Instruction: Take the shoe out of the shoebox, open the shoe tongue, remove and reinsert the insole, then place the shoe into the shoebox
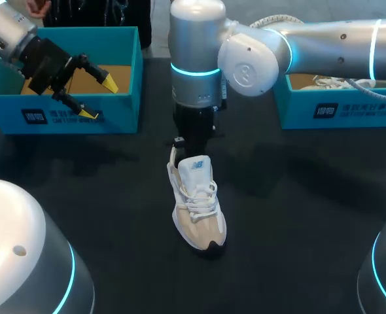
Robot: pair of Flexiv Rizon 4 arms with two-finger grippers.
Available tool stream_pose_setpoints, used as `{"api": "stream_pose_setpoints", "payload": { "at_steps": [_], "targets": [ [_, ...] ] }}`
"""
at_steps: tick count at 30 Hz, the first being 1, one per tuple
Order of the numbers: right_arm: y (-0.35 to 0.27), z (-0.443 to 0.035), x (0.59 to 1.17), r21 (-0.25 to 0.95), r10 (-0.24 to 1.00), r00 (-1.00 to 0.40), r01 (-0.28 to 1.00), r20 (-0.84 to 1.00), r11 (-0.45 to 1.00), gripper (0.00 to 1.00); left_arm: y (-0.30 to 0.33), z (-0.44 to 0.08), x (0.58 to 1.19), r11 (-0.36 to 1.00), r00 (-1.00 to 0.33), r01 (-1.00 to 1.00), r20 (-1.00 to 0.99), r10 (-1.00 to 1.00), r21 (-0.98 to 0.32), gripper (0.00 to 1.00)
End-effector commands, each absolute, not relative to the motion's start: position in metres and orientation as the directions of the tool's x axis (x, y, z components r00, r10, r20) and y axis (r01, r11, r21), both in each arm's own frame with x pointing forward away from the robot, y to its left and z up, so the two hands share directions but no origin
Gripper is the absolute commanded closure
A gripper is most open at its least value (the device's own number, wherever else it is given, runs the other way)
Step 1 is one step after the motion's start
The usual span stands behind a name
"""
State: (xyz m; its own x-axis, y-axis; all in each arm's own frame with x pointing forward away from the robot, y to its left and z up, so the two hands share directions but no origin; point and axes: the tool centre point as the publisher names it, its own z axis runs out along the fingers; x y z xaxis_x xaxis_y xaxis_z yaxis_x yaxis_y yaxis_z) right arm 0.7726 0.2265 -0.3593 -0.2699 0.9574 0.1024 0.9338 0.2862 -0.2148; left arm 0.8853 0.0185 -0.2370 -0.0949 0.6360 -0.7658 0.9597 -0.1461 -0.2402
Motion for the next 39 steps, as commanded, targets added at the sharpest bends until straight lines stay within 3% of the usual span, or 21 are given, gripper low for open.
{"api": "stream_pose_setpoints", "payload": {
  "at_steps": [1,16,17,18,21,23,24,39],
  "targets": [
    [0.236,-0.353,0.775,-0.267,0.957,-0.278,0.919,0.084,0.290,1.00,0.019,-0.236,0.885,-0.146,-0.093,0.960,-0.764,0.638,-0.239,0.00],
    [0.237,-0.337,0.753,-0.377,0.956,-0.287,0.881,0.060,0.288,0.97,0.019,-0.236,0.885,-0.146,-0.093,0.960,-0.764,0.638,-0.239,0.00],
    [0.236,-0.338,0.752,-0.380,0.957,-0.283,0.881,0.057,0.283,0.75,0.019,-0.236,0.885,-0.146,-0.093,0.960,-0.764,0.638,-0.239,0.00],
    [0.235,-0.338,0.751,-0.381,0.958,-0.280,0.881,0.056,0.280,0.64,0.019,-0.236,0.885,-0.146,-0.093,0.960,-0.764,0.638,-0.239,0.00],
    [0.233,-0.340,0.748,-0.381,0.962,-0.265,0.885,0.060,0.268,0.46,0.019,-0.236,0.885,-0.146,-0.093,0.960,-0.764,0.638,-0.239,0.00],
    [0.230,-0.341,0.747,-0.380,0.964,-0.258,0.888,0.057,0.260,0.09,0.019,-0.236,0.885,-0.146,-0.093,0.960,-0.764,0.638,-0.239,0.00],
    [0.229,-0.342,0.747,-0.377,0.965,-0.255,0.890,0.059,0.258,0.00,0.019,-0.236,0.885,-0.146,-0.093,0.960,-0.764,0.638,-0.239,0.00],
    [0.221,-0.343,0.751,-0.392,0.965,-0.263,0.886,0.013,0.247,0.00,0.019,-0.236,0.885,-0.146,-0.093,0.960,-0.764,0.638,-0.239,0.00]
  ]
}}
